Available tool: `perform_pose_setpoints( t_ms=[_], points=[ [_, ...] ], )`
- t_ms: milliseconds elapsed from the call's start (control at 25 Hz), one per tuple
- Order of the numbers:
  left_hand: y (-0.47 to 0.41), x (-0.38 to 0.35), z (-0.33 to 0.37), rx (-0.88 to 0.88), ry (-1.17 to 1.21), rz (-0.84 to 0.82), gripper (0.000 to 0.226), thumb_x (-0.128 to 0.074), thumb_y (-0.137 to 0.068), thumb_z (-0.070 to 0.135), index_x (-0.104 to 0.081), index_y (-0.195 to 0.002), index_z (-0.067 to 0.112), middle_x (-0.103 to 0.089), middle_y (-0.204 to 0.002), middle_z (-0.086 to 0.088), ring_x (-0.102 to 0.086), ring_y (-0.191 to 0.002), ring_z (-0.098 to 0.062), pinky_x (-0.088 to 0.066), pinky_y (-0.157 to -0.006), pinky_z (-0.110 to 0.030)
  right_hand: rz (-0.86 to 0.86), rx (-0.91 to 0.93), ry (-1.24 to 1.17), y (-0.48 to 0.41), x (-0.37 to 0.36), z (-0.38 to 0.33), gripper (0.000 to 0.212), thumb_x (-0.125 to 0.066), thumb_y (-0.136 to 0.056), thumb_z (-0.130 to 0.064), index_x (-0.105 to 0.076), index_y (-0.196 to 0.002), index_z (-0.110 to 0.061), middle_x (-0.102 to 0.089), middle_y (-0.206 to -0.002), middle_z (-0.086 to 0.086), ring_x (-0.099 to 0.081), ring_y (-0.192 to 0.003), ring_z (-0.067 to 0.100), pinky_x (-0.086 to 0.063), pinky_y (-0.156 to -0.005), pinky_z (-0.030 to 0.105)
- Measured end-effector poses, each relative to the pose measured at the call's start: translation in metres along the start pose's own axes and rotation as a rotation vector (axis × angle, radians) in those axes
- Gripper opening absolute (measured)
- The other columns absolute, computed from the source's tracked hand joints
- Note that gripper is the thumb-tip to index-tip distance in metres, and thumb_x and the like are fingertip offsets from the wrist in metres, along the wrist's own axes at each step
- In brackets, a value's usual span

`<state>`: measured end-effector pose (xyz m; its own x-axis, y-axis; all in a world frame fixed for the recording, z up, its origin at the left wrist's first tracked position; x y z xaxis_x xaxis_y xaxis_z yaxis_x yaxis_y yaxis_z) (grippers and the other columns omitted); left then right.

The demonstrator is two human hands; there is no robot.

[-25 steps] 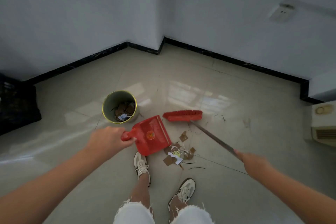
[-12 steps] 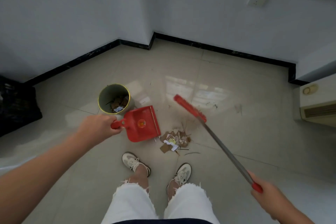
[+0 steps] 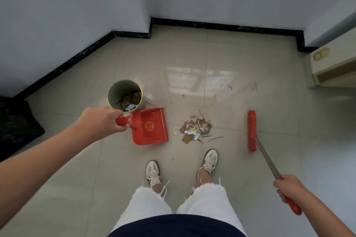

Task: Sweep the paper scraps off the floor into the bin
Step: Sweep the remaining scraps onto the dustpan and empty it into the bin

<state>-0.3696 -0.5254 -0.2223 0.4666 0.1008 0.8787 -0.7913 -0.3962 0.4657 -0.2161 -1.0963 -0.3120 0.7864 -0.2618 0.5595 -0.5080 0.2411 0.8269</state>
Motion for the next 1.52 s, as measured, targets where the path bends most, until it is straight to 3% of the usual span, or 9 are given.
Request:
perform_pose_setpoints(
  t_ms=[160,320,480,680,800,960,1080,1280,1520],
  points=[
    [-0.002,-0.027,-0.022,-0.161,-0.072,0.012,0.051,-0.050,-0.083,0.064,-0.033,-0.057,0.024,-0.042,-0.053,0.006,-0.047,-0.058,-0.017,-0.029,-0.048,-0.024,-0.084,-0.046,0.050,-0.001,-0.072,-0.044,0.059,-0.050,-0.080,0.004,-0.049,-0.022,-0.007,-0.048,-0.039,0.017,-0.045,-0.032,0.023,-0.039,-0.042,0.026],
    [-0.005,-0.045,-0.020,-0.232,-0.042,0.035,0.049,-0.052,-0.084,0.059,-0.032,-0.058,0.022,-0.038,-0.056,0.005,-0.047,-0.061,-0.020,-0.025,-0.048,-0.025,-0.216,-0.040,0.181,0.056,-0.142,-0.098,0.041,-0.045,-0.077,-0.002,-0.056,-0.037,-0.002,-0.054,-0.041,0.017,-0.051,-0.032,0.024,-0.044,-0.040,0.020],
    [-0.017,-0.044,-0.022,-0.270,0.000,0.065,0.037,-0.054,-0.083,0.060,-0.055,-0.074,0.024,-0.041,-0.058,0.006,-0.048,-0.063,-0.019,-0.031,-0.052,-0.025,-0.262,0.091,0.150,0.109,-0.197,-0.149,0.027,-0.039,-0.076,0.003,-0.051,-0.052,0.002,-0.052,-0.045,0.023,-0.048,-0.024,0.025,-0.036,-0.031,0.020],
    [-0.018,-0.041,-0.021,-0.324,-0.007,0.127,0.042,-0.053,-0.085,0.060,-0.044,-0.065,0.024,-0.037,-0.050,0.007,-0.047,-0.055,-0.019,-0.021,-0.045,-0.023,-0.351,0.166,0.256,0.160,-0.256,-0.189,0.025,-0.040,-0.077,0.004,-0.056,-0.059,-0.002,-0.069,-0.067,0.025,-0.065,-0.050,0.031,-0.044,-0.042,0.021],
    [-0.014,-0.045,-0.031,-0.324,0.023,0.118,0.041,-0.055,-0.084,0.059,-0.045,-0.065,0.024,-0.038,-0.051,0.007,-0.050,-0.057,-0.020,-0.026,-0.047,-0.023,-0.386,0.211,0.179,0.180,-0.278,-0.208,0.018,-0.039,-0.072,0.004,-0.054,-0.066,-0.002,-0.056,-0.048,0.020,-0.053,-0.034,0.028,-0.041,-0.040,0.023],
    [0.000,-0.058,-0.054,-0.300,0.046,0.103,0.039,-0.057,-0.083,0.057,-0.048,-0.066,0.023,-0.050,-0.059,0.005,-0.051,-0.060,-0.021,-0.024,-0.047,-0.023,-0.438,0.242,0.037,0.192,-0.269,-0.210,0.025,-0.043,-0.078,-0.001,-0.059,-0.098,0.002,-0.049,-0.054,0.011,-0.047,-0.044,0.024,-0.041,-0.044,0.026],
    [0.017,-0.071,-0.079,-0.254,0.074,0.090,0.044,-0.057,-0.083,0.057,-0.042,-0.061,0.023,-0.049,-0.058,0.005,-0.050,-0.060,-0.021,-0.022,-0.046,-0.022,-0.394,0.247,-0.001,0.197,-0.219,-0.180,0.034,-0.046,-0.084,0.002,-0.057,-0.115,0.002,-0.041,-0.051,0.006,-0.037,-0.034,0.012,-0.033,-0.034,0.018],
    [0.064,-0.100,-0.125,-0.012,0.299,0.077,0.044,-0.063,-0.080,0.058,-0.043,-0.058,0.025,-0.050,-0.055,0.004,-0.053,-0.059,-0.023,-0.027,-0.048,-0.025,-0.222,0.283,0.121,0.212,-0.151,-0.146,0.031,-0.046,-0.082,-0.001,-0.062,-0.107,-0.010,-0.042,-0.058,0.009,-0.037,-0.039,0.016,-0.036,-0.037,0.021],
    [0.130,-0.120,-0.135,0.218,0.465,0.077,0.047,-0.068,-0.077,0.055,-0.041,-0.053,0.025,-0.048,-0.047,0.003,-0.048,-0.049,-0.018,-0.031,-0.045,-0.026,0.081,0.439,0.401,0.136,-0.138,-0.224,0.020,-0.046,-0.081,-0.004,-0.059,-0.095,-0.009,-0.056,-0.055,0.009,-0.052,-0.035,0.024,-0.044,-0.039,0.023]
  ],
)
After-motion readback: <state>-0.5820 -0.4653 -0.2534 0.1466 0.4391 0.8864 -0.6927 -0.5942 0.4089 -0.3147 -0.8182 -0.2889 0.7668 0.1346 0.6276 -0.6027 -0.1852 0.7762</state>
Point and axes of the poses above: each hand's wrist, its own y-axis away from the middle knuckle, its own x-axis out of the back of the hand, z = x × y, the point moved 7 cm from there along -y, towards the middle knuckle
